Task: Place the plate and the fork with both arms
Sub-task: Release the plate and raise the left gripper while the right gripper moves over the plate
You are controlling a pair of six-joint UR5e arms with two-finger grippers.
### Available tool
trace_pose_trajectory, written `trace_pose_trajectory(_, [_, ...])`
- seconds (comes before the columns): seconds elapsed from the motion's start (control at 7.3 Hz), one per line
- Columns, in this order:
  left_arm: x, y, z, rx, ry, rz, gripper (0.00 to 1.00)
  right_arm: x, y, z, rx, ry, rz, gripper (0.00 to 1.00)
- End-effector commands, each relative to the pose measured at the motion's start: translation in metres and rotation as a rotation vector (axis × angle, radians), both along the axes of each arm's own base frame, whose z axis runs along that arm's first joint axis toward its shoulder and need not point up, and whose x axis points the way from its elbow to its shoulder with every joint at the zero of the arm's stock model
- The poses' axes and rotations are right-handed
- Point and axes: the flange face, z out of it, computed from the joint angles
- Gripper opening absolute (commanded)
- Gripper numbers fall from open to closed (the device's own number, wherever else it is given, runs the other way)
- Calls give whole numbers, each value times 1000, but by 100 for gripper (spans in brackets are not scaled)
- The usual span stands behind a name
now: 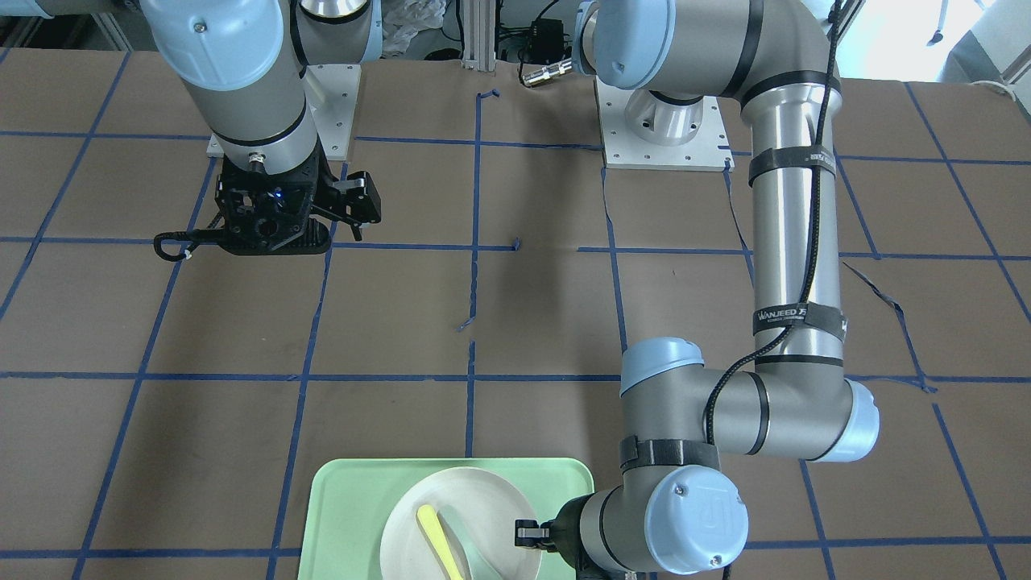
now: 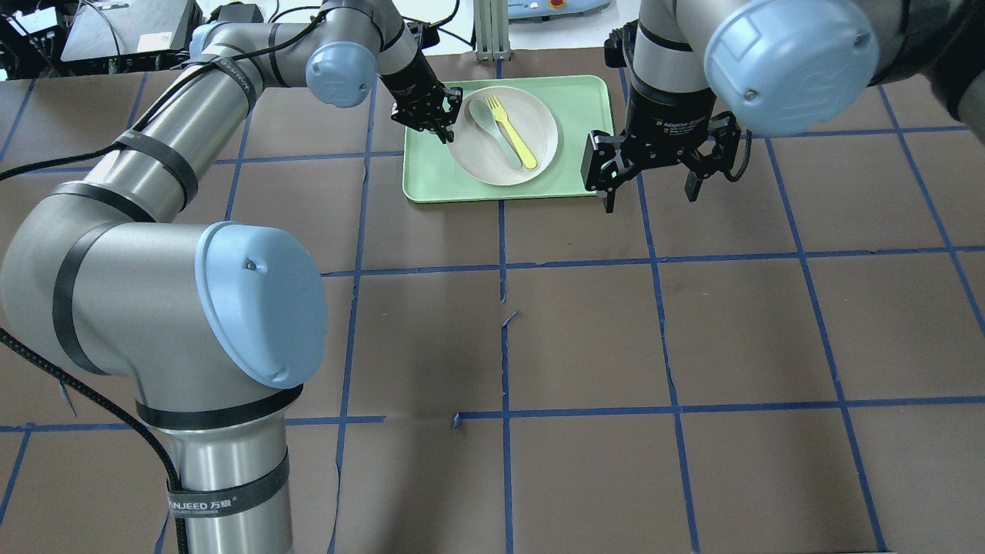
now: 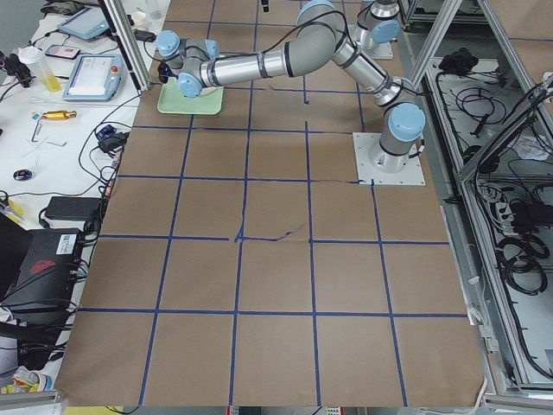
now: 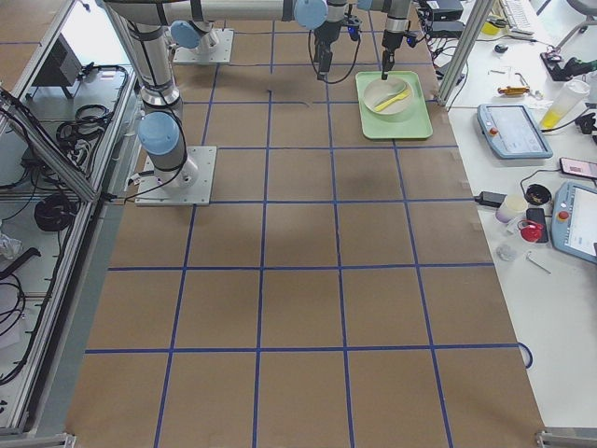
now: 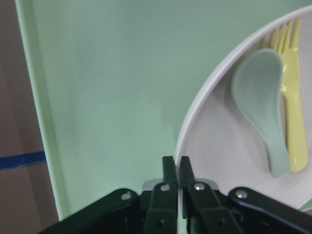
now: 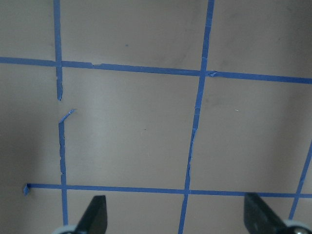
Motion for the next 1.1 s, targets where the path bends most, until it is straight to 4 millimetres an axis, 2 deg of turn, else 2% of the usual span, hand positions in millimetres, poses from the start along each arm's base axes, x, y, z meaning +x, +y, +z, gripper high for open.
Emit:
trace_pose_trajectory(0.0, [-3, 2, 6, -16, 1, -31, 68, 0, 0, 0, -2, -1, 0, 100])
trace_pose_trajectory(0.14, [-2, 7, 25, -28, -6, -28, 82, -1, -2, 2, -10, -1, 1, 100])
trace_pose_trajectory(0.27, [14, 17, 51, -54, -127, -27, 100, -1, -2, 2, -12, 6, 8, 100])
trace_pose_trajectory(0.41, [29, 33, 73, -62, -197, -18, 100, -1, -7, 1, -17, 9, 13, 100])
trace_pose_trajectory(0.55, [53, 52, 88, -41, -201, 16, 100, -1, -13, -3, -38, 6, 14, 100])
trace_pose_trajectory(0.82, [112, 107, 122, 65, -264, 83, 100, 4, -45, -35, -77, -10, 71, 100])
trace_pose_trajectory(0.96, [137, 130, 133, 95, -320, 103, 100, 6, -52, -52, -57, -8, 87, 100])
